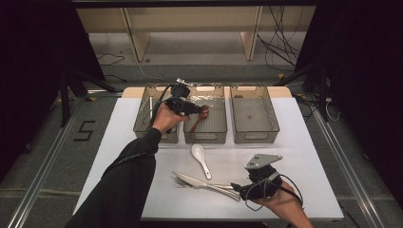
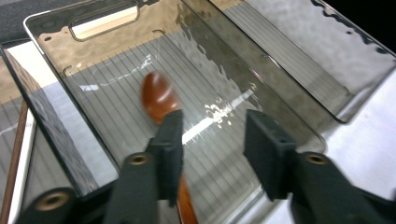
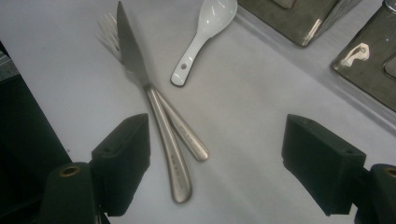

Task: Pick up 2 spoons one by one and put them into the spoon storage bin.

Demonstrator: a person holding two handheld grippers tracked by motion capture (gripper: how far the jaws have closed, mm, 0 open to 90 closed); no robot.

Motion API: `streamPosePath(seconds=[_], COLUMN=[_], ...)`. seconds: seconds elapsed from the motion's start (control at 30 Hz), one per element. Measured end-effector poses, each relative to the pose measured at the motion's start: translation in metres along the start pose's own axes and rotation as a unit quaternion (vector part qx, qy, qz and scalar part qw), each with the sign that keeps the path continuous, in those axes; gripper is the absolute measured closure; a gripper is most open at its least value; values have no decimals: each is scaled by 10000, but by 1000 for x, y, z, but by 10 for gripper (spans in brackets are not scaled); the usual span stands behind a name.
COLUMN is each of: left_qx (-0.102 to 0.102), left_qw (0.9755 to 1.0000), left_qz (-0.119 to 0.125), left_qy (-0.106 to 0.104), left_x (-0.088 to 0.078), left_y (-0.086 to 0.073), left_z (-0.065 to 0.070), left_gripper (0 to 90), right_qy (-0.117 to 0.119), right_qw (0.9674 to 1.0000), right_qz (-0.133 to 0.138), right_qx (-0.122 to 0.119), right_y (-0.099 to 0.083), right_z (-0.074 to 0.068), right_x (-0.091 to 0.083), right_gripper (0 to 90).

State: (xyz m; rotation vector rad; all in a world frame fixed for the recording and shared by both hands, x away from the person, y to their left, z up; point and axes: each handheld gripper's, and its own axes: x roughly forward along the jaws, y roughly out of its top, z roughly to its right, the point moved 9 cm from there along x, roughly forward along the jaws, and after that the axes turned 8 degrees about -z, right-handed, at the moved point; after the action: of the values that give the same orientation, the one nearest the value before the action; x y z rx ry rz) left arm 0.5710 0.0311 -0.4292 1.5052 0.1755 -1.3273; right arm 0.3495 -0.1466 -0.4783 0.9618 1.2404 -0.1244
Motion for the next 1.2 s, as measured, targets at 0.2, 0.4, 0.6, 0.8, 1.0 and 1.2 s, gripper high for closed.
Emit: streamPosePath(seconds=[0.2,0.4,0.6,0.8,1.0,1.2], left_qx=[62,54,135,147,170,85], left_qw=[9998,9990,9983,9967,9965,9954], left_qz=[155,401,528,786,820,954], left_qy=[-118,-206,-209,-114,-45,-100], left_x=[-32,-64,-88,-101,-103,-107], left_y=[-15,-38,-71,-102,-126,-146], left_z=[0,-1,7,11,13,16], left_gripper=[365,280,232,217,197,176], right_qy=[-5,-30,-36,-45,-81,-42], right_qw=[10000,10000,9999,9997,9991,9986], right_qz=[5,-50,-120,-246,-403,-508], right_qx=[3,-41,-24,5,47,148], right_y=[3,8,17,31,44,52], right_z=[-2,-4,-2,2,6,10], right_x=[1,7,14,27,42,54], right_gripper=[247,246,247,247,252,256])
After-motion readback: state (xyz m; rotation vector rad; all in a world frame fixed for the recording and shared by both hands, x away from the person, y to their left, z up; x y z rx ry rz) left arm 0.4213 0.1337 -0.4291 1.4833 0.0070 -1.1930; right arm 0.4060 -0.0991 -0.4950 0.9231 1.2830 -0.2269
